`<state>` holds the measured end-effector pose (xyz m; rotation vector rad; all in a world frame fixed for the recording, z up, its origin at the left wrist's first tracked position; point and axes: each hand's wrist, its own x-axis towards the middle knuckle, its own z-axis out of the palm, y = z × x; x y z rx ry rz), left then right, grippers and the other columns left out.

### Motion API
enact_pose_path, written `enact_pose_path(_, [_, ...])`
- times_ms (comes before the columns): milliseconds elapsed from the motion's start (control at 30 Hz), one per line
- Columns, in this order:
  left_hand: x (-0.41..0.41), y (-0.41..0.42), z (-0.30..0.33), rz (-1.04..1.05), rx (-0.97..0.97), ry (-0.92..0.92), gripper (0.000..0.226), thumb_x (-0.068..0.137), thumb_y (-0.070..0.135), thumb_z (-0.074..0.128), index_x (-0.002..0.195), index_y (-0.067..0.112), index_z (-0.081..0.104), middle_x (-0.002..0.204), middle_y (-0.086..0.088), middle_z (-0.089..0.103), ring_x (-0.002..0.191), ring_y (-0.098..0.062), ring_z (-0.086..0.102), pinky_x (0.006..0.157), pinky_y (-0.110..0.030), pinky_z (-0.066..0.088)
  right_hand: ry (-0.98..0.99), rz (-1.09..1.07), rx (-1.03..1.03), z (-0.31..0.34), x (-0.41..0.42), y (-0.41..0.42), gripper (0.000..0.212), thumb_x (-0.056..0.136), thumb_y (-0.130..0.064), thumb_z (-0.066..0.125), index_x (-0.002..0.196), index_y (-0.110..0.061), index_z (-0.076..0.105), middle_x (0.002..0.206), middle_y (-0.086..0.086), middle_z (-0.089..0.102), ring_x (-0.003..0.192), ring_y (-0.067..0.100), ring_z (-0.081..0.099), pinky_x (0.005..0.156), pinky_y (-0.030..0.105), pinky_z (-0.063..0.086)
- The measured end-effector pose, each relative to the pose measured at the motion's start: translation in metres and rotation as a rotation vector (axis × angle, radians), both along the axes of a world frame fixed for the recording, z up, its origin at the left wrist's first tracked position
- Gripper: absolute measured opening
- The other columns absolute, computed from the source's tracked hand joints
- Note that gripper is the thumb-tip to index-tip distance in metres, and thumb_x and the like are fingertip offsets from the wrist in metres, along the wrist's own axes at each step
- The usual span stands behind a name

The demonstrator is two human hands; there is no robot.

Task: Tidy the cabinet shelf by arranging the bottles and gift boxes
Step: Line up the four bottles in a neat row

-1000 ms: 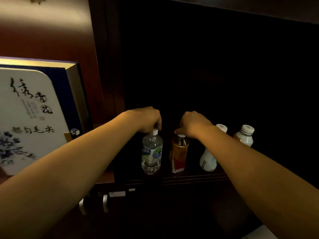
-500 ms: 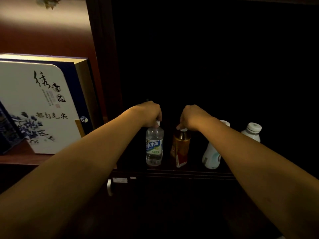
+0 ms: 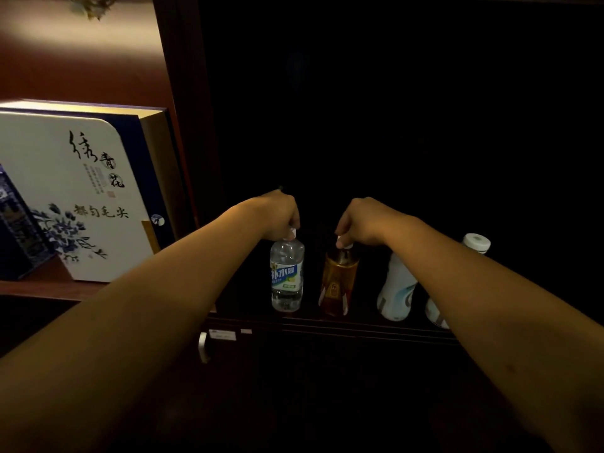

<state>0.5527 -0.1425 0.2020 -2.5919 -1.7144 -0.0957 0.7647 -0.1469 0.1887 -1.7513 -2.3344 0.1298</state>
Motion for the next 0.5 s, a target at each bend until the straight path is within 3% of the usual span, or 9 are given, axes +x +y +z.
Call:
enact_pose_path(133, [0.004,-0.002,0.0,0.008,0.029,0.03,0.035,0.092,0.029,0.069,0.125,0.018,0.067,0.125,0.0,0.066,0.115,-0.019,0.059,0.089,-0.026,0.042,-0.018,0.026,-0.018,-0.001,0.002,0.0,0.034,0.079,-0.025,0.081,0.112,-0.021,0.073,0.118,0.0,0.068,0.111,0.019,0.06,0.091,0.034,0.049])
enact_pose_path(300, [0.004,-0.004,0.001,0.021,0.008,0.052,0.035,0.093,0.03,0.067,0.127,0.02,0.066,0.128,0.001,0.065,0.118,-0.019,0.058,0.096,-0.029,0.043,0.008,0.05,-0.039,-0.002,0.008,0.0,0.035,0.078,-0.025,0.081,0.112,-0.022,0.073,0.119,-0.001,0.068,0.112,0.018,0.06,0.091,0.032,0.048])
enact_pose_path(500, [0.01,-0.01,0.006,0.039,0.025,0.179,0.045,0.095,0.034,0.064,0.137,0.021,0.057,0.132,-0.002,0.062,0.12,-0.021,0.056,0.099,-0.034,0.044,0.135,0.071,-0.058,-0.001,0.027,-0.008,0.051,0.083,-0.033,0.077,0.131,-0.023,0.062,0.134,0.002,0.06,0.123,0.021,0.054,0.1,0.036,0.044])
